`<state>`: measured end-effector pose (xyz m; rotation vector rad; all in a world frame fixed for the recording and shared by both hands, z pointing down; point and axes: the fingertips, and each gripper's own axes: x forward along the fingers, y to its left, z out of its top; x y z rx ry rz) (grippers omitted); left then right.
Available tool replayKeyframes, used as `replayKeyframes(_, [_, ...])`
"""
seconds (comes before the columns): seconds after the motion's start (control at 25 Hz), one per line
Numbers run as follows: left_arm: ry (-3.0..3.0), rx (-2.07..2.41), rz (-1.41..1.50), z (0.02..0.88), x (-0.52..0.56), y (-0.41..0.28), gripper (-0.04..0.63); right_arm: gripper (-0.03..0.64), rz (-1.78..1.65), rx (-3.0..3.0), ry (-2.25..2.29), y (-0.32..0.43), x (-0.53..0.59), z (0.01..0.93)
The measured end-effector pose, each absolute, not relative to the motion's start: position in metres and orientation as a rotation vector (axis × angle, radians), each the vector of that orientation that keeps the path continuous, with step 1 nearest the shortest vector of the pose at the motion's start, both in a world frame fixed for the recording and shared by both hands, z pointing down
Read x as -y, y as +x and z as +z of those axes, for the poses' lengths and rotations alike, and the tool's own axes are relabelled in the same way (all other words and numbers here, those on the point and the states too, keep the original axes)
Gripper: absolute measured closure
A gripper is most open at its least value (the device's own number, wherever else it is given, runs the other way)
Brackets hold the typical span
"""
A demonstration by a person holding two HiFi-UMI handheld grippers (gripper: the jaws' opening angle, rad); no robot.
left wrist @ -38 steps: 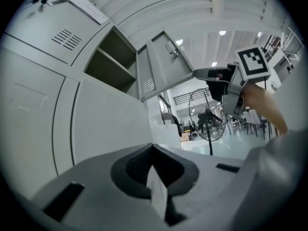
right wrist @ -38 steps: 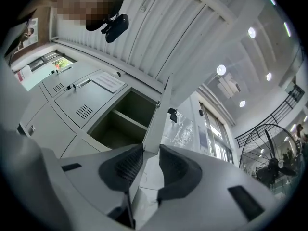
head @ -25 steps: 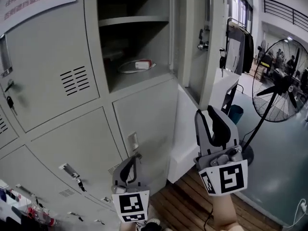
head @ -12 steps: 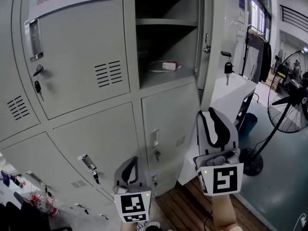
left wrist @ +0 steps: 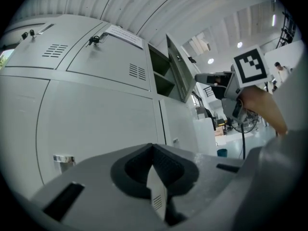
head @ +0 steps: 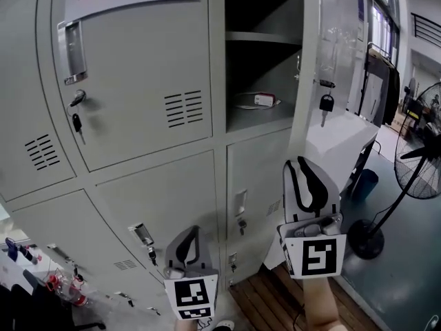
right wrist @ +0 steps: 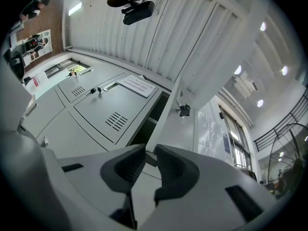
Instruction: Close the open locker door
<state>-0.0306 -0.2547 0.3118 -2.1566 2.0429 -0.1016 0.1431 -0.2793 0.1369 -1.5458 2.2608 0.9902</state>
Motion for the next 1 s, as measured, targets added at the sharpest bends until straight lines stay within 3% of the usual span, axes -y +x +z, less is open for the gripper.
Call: replayKeyframes(1.0, [-2.089,-2.098,-0.098,0.308,0.248,-0.083,0.597,0.563,0.932,-2.373,-1.427,0.070,0.321,0.135])
